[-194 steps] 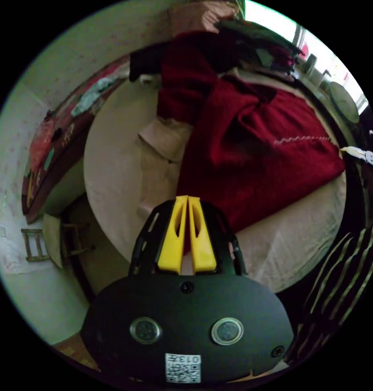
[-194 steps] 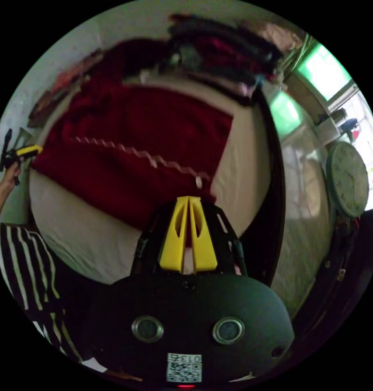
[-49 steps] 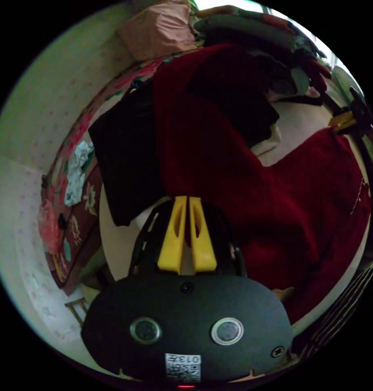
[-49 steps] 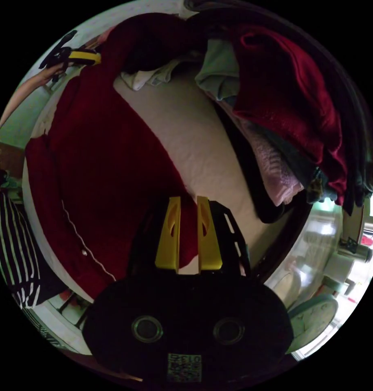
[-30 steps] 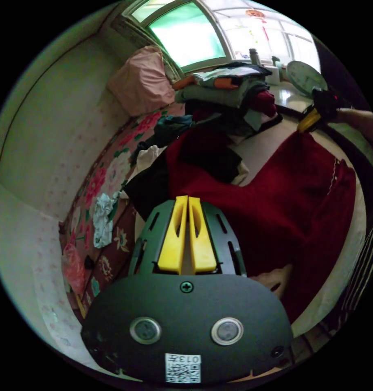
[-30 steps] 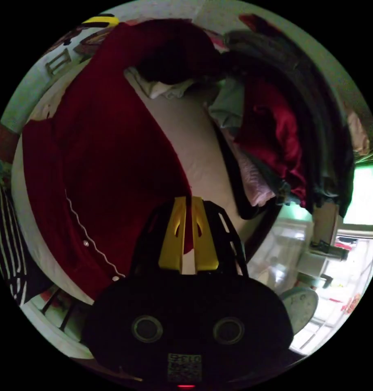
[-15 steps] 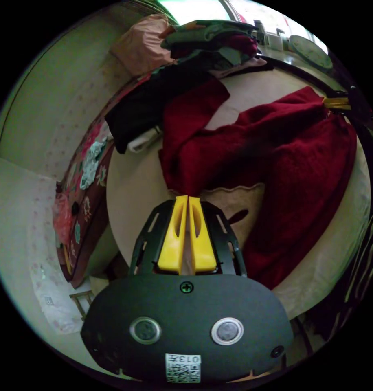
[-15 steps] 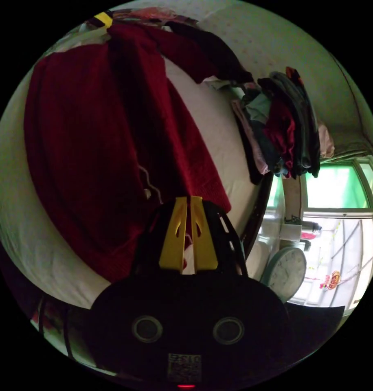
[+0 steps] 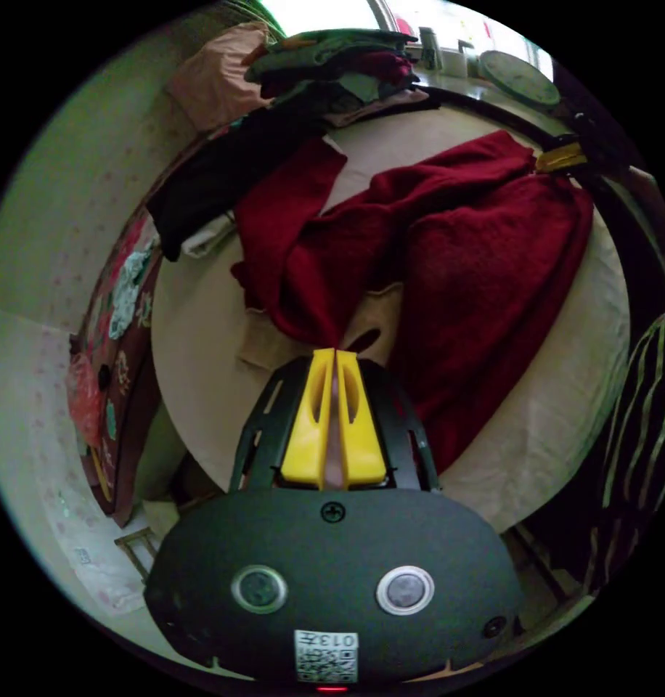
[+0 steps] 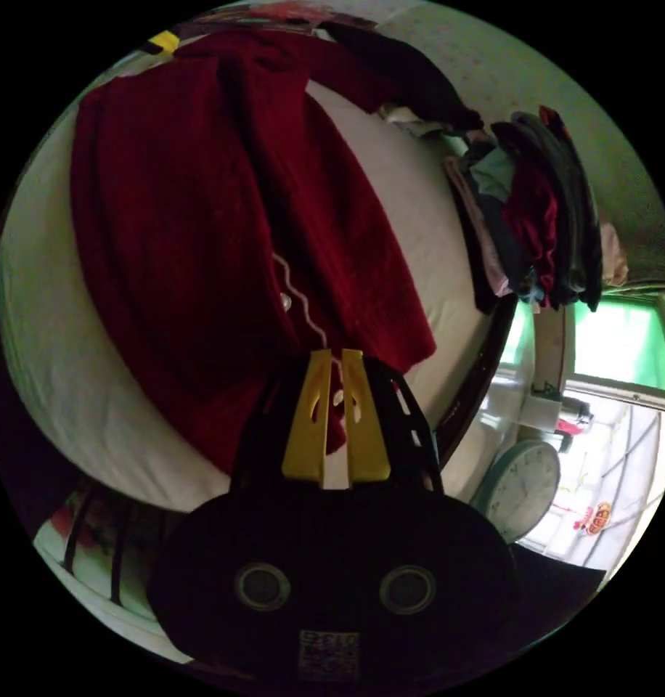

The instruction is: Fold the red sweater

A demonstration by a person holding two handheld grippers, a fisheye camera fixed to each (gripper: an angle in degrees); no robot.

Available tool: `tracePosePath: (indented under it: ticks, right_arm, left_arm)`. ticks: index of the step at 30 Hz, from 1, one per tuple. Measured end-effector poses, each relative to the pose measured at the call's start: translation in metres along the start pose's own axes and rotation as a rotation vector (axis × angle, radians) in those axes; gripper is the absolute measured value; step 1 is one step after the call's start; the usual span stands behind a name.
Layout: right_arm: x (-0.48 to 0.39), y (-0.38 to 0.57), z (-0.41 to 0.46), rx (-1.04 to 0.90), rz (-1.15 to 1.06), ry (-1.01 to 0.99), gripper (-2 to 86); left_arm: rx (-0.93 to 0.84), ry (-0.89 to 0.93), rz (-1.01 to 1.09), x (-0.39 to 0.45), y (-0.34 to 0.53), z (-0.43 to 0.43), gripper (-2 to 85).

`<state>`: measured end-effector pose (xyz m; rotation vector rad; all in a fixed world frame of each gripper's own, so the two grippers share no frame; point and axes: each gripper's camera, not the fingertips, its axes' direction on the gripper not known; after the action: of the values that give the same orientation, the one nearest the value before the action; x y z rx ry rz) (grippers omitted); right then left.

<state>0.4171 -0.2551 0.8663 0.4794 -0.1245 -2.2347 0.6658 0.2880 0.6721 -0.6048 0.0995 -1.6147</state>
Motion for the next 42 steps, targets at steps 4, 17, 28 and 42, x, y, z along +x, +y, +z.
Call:
tracePosePath:
  ticks: [4,17,28,42]
  right_arm:
    - [0.037,0.016,-0.030,0.110,0.197,-0.092,3.9]
    - [0.082,-0.160,-0.039,0.381,0.142,-0.300,8.5]
    - [0.119,-0.194,0.006,0.172,0.316,-0.484,3.7]
    - [0.154,0.048,-0.179,0.931,0.169,-0.626,1.8]
  left_arm:
    - [0.017,0.045,-0.034,-0.009,0.031,-0.008,0.0]
    - [0.078,0.178,-0.207,-0.074,0.024,0.033,2.6]
    - [0.033,0.144,-0.139,-0.062,0.052,0.046,0.4]
    - [0.205,-0.029,0.006,-0.041,0.095,-0.037,0.4]
